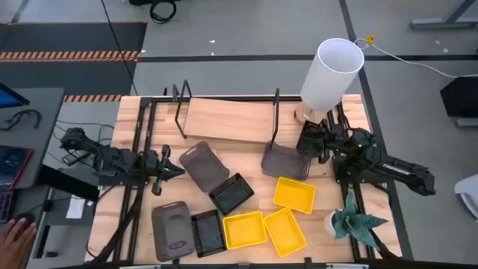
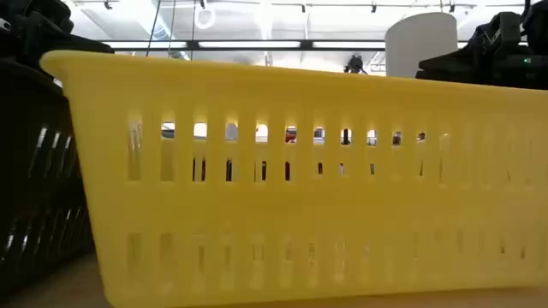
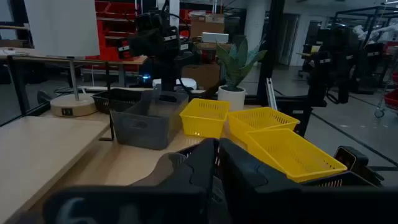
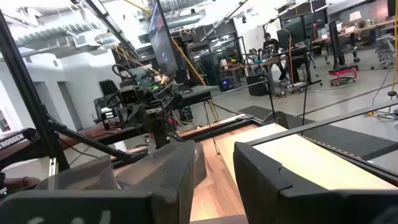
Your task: Stack baskets on shelf by color
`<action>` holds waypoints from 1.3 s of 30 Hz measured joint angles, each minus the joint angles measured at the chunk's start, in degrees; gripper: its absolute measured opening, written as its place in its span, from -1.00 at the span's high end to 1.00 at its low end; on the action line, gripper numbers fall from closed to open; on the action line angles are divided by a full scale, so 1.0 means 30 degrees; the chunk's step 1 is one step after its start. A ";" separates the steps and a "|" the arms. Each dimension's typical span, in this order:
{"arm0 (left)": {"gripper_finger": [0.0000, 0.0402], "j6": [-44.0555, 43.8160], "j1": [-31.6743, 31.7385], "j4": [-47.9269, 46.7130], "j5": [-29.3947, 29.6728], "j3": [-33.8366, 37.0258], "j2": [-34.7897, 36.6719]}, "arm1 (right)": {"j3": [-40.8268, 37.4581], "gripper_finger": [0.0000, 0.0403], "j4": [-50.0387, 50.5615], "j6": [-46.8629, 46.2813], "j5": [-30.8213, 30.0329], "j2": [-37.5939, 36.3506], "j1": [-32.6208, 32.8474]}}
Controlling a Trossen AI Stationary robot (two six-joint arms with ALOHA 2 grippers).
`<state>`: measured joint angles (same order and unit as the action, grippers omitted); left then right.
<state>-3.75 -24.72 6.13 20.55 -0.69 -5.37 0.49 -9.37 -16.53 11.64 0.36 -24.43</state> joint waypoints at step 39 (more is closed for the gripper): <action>0.84 -0.6170 0.0040 0.0393 -0.0161 0.0000 -0.0015 | -0.0007 0.43 0.0000 0.0000 0.0000 0.0002 -0.0002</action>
<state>-22.26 -24.60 7.31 20.06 -0.69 -5.41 0.47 -9.37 -16.53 11.64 0.37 -24.43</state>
